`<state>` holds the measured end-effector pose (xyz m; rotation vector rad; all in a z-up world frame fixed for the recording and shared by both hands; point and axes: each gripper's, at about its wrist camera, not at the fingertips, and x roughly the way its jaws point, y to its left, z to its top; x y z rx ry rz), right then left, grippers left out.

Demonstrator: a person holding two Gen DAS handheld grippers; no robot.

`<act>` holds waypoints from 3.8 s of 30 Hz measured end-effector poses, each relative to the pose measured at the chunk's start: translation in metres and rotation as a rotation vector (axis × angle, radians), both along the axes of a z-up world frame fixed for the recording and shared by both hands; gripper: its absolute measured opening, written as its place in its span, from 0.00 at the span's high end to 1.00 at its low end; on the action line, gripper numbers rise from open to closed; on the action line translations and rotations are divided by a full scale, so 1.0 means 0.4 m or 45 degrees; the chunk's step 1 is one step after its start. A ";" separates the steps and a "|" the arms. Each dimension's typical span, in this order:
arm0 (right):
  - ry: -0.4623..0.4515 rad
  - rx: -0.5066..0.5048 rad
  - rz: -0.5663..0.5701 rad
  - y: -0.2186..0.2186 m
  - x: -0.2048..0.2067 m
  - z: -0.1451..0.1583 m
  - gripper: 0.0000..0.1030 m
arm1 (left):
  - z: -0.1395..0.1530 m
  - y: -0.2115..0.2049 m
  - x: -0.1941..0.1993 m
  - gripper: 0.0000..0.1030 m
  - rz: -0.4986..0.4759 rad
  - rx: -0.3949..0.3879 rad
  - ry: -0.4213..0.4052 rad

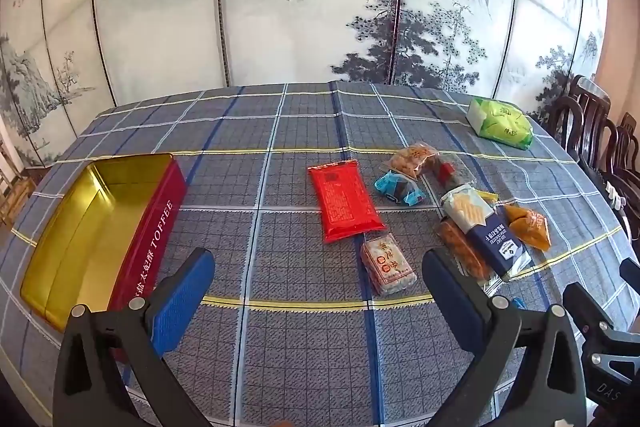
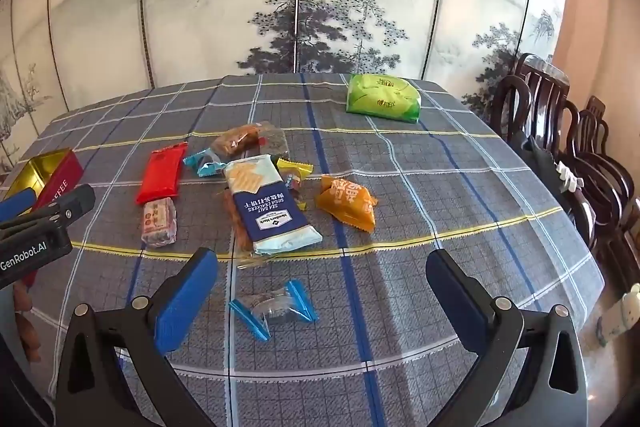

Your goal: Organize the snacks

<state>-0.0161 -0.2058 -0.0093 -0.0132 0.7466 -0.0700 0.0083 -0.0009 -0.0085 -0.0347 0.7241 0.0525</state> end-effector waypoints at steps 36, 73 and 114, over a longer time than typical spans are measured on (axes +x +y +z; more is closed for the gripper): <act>0.039 -0.007 -0.119 -0.044 0.009 -0.006 0.00 | 0.007 -0.023 -0.075 0.00 -0.102 0.056 -0.012; 0.079 0.019 -0.117 -0.053 0.016 -0.049 0.00 | -0.038 -0.010 -0.053 0.00 -0.090 0.044 0.061; 0.065 0.172 -0.115 -0.119 -0.015 -0.074 0.00 | -0.190 -0.132 0.162 0.74 -0.032 0.027 0.199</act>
